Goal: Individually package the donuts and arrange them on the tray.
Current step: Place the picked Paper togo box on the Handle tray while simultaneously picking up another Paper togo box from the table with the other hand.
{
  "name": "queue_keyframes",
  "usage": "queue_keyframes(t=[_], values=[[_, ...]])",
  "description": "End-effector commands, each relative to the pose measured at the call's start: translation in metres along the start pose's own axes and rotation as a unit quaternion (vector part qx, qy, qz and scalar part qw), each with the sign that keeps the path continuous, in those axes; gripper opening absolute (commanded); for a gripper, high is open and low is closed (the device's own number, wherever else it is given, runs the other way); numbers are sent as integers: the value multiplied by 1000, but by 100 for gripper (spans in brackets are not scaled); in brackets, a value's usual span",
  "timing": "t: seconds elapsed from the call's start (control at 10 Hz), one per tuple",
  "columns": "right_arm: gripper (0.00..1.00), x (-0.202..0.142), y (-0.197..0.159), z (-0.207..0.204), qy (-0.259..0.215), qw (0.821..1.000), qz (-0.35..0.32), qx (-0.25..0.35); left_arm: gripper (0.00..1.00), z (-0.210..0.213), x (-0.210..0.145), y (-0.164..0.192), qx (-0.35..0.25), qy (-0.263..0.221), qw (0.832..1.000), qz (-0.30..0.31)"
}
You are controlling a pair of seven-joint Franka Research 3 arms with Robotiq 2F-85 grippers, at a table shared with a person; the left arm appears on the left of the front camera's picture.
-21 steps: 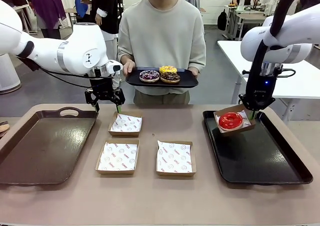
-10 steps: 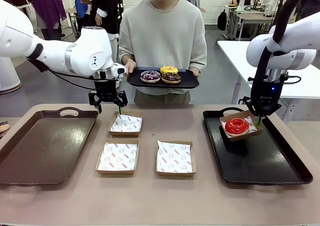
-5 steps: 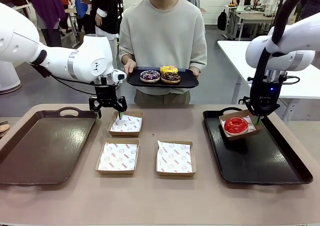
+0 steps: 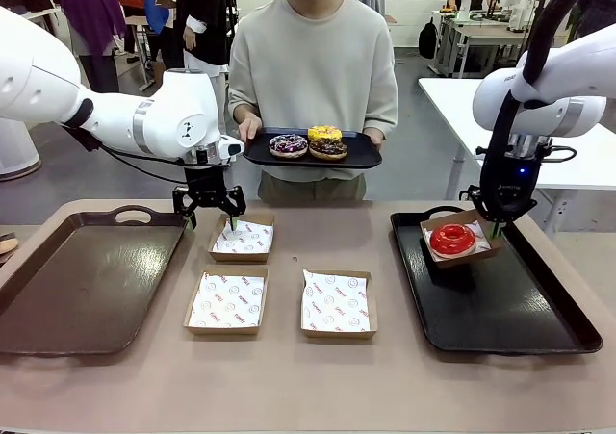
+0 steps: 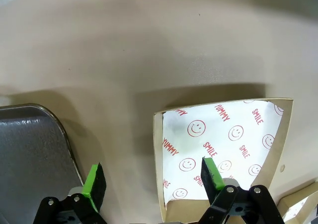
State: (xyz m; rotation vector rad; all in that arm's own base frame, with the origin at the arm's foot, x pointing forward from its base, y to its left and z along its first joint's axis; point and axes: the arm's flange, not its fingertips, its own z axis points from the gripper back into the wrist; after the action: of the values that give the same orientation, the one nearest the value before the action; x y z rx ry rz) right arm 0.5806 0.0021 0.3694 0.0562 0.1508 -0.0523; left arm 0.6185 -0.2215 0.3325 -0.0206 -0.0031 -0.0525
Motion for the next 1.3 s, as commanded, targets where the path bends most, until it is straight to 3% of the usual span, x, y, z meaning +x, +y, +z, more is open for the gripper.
queue_keyframes(t=[0.0,0.1,0.2,0.3,0.4,0.5,0.6,0.7,1.2], values=[[22,5,-1,1,-8,1000,-1,17,47,-1,7,-3,-8,-6,1000,18],[60,5,-2,1,-5,1000,-1,21,40,0,8,-2,-8,-3,1000,20],[82,5,-2,1,-5,1000,-4,21,40,-1,10,-1,-7,-2,1000,21],[100,5,-2,1,-5,1000,-6,22,0,-2,11,0,-7,1,1000,20],[100,5,-2,1,-6,1000,-6,22,25,-3,11,0,-8,4,1000,20],[100,5,-2,1,-5,1000,-7,22,0,-3,12,1,-10,4,1000,22],[95,4,-1,1,-6,1000,-8,23,0,-3,12,2,-12,6,1000,23],[100,4,-1,2,-6,1000,-8,23,0,-2,12,2,-13,6,1000,24],[100,-2,-1,6,-14,999,-4,30,0,2,11,5,-12,3,1000,27]])
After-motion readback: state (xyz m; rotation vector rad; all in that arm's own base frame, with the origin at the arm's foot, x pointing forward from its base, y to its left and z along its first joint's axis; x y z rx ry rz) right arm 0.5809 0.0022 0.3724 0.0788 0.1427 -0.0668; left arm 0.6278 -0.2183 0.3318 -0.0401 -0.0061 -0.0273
